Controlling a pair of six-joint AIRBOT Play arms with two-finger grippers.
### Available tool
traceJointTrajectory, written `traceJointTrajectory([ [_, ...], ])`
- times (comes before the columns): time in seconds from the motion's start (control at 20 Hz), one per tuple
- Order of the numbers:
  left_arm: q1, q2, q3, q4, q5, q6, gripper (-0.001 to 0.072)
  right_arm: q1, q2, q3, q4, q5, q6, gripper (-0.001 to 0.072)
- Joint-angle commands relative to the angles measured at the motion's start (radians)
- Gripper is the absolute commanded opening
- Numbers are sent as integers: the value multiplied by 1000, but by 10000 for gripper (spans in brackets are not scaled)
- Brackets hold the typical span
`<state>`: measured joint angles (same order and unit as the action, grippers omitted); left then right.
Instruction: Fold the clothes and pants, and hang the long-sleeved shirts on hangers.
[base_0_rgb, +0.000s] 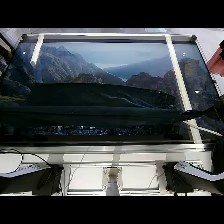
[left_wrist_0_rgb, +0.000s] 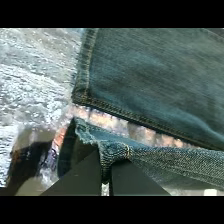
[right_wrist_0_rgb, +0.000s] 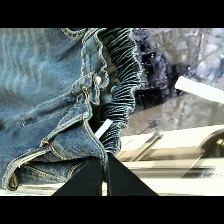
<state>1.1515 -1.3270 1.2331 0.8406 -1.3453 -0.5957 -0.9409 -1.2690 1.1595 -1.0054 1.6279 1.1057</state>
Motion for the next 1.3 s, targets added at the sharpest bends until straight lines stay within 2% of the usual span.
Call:
traceJointTrajectory([
  [0.0, -90, -1, 0, 123, 159, -175, 25, 36, -1, 1, -13, -60, 132, 18],
  [0.1, -179, -1, 0, 196, 261, -267, 25, 97, -2, 1, -3, -175, 199, 18],
  [0.35, -368, -21, 6, 207, 627, -448, 25, 245, -73, 2, 168, -518, 290, 19],
  [0.55, -420, -135, 21, 202, 672, -558, 26, 341, -162, 2, 199, -715, 326, 19],
  [0.75, -466, -238, 21, 198, 682, -572, 26, 430, -246, 2, 227, -845, 326, 20],
  [1.0, -511, -289, 22, 195, 779, -573, 26, 486, -275, 2, 232, -1006, 340, 20],
  [1.25, -535, -299, 23, 169, 858, -572, 35, 487, -275, 2, 232, -1052, 352, 22],
])
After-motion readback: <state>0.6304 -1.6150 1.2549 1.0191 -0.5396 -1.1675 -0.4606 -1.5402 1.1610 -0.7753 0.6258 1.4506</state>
